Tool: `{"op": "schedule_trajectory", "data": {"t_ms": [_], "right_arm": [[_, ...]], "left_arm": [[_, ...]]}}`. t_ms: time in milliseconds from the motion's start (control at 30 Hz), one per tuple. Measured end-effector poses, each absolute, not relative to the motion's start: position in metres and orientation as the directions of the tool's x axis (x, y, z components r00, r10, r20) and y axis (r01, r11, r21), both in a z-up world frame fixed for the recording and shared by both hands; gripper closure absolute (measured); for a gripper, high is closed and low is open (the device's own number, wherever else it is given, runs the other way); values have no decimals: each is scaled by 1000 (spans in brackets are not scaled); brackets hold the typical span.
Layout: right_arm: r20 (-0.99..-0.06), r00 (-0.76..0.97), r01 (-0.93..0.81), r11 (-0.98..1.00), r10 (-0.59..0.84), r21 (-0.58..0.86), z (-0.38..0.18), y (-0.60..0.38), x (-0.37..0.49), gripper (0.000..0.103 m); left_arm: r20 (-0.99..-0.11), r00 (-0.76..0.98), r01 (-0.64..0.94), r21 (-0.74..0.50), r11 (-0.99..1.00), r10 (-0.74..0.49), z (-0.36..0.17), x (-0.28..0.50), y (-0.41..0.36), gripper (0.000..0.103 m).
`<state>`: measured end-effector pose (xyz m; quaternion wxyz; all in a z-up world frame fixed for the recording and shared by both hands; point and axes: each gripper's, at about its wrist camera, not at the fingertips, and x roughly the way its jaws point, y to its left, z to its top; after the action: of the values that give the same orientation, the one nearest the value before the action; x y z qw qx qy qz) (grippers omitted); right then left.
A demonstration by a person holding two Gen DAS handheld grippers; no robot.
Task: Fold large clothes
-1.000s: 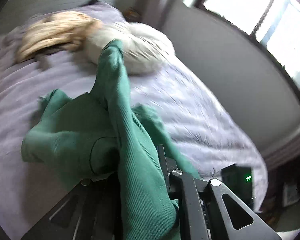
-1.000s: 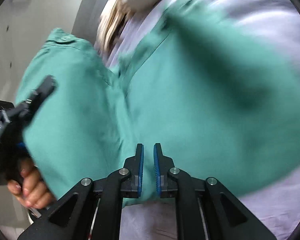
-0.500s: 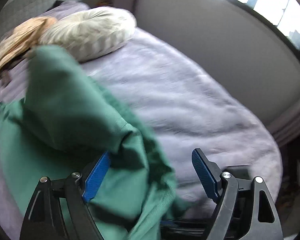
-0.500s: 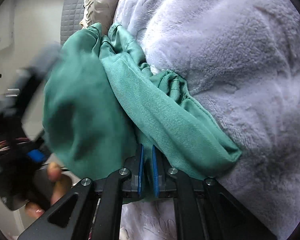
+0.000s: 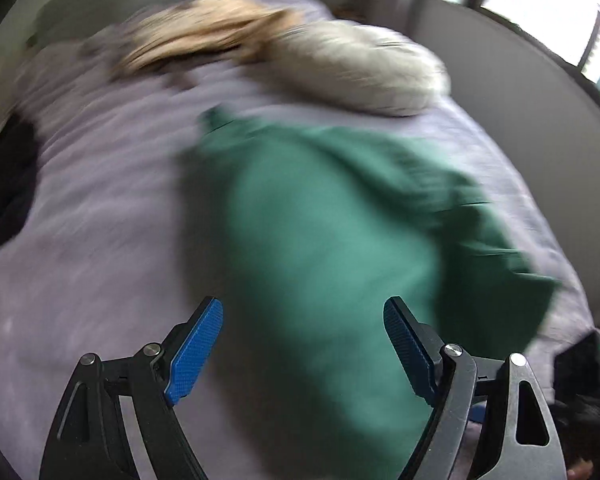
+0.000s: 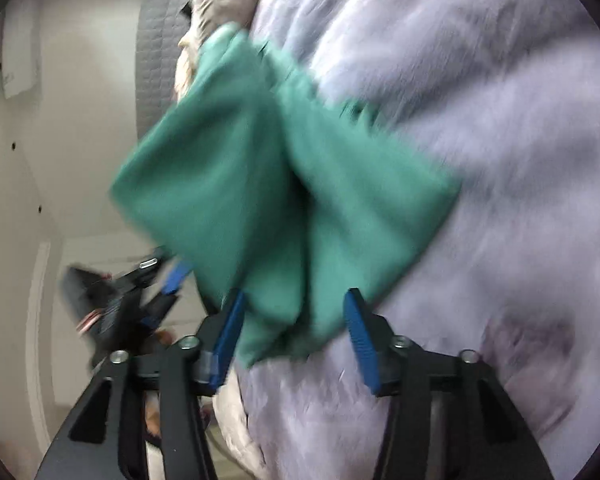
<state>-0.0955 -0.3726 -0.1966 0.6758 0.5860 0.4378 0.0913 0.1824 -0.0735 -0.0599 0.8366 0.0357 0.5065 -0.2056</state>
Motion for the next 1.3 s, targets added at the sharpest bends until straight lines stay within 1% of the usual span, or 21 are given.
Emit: {"op": "schedule_trajectory", "data": {"t_ms": [167,233,267,300,333,400,467,600,667,700,733,767,800,900,1033,1100,1133,1167,1200,1267,1300], "right_arm": [[-482,544,352,335,686,874,-191,-320,-88,35],[-450,563,338,304,693,891,-195,-305,-61,36],[-448,569,337,301,690,892,-196,-300,-51,43],[-451,570,333,309,687,891,-196,-294,-41,76],[-463,558,327,330,689,885,-194,-288,-32,85],[-444,552,272,351,705,896,-183,-274,-23,87],[-458,530,254,382,713,889,-178,-261,-22,89],[-502,485,359,360,716,861,-214,-249,-31,89],[-475,485,383,310,734,870,-216,-253,-34,88],[-492,466,375,340,735,863,-208,-255,-33,78],[-533,438,363,399,724,842,-198,-257,-33,51],[-597,411,346,488,689,801,-183,-263,-36,37],[-631,417,327,540,654,776,-170,-269,-40,26],[-732,497,282,711,466,644,-117,-302,-52,26],[-772,588,265,844,242,467,-59,-324,-47,26],[-799,577,252,893,170,372,-48,-331,-31,26],[-821,551,252,907,151,336,-54,-333,-23,34],[-848,513,266,914,134,306,-63,-336,-14,50],[-859,487,265,911,155,315,-74,-336,-11,100],[-876,453,281,905,169,319,-96,-339,-27,100],[-893,430,317,905,129,284,-108,-348,-32,100]], "left_arm": [[-895,372,283,-142,949,-245,-82,169,-34,19],[-902,360,279,-140,950,-239,-84,162,-27,19],[-902,360,282,-138,949,-238,-83,158,-23,19],[-900,365,286,-137,948,-240,-82,156,-24,19],[-897,371,289,-136,948,-242,-79,155,-23,19],[-889,386,295,-136,946,-248,-76,153,-17,19],[-894,378,297,-128,946,-240,-80,153,-17,19],[-914,346,306,-105,946,-213,-96,148,-24,19],[-909,348,315,-118,942,-230,-97,144,-25,19],[-905,353,316,-122,941,-236,-96,144,-25,19],[-903,358,318,-123,940,-239,-95,143,-25,19],[-902,360,320,-123,940,-240,-94,143,-24,19],[-900,364,321,-123,939,-242,-92,143,-24,19],[-890,377,323,-131,937,-255,-85,144,-26,19],[-883,381,333,-146,932,-274,-81,146,-36,19],[-885,371,336,-155,929,-281,-83,145,-43,19],[-888,361,341,-160,926,-286,-85,144,-47,19],[-890,352,349,-161,923,-288,-87,142,-51,19],[-893,346,356,-158,921,-287,-90,140,-53,19],[-900,332,371,-150,916,-281,-99,135,-56,19],[-901,326,375,-155,914,-287,-103,132,-56,18]]}}
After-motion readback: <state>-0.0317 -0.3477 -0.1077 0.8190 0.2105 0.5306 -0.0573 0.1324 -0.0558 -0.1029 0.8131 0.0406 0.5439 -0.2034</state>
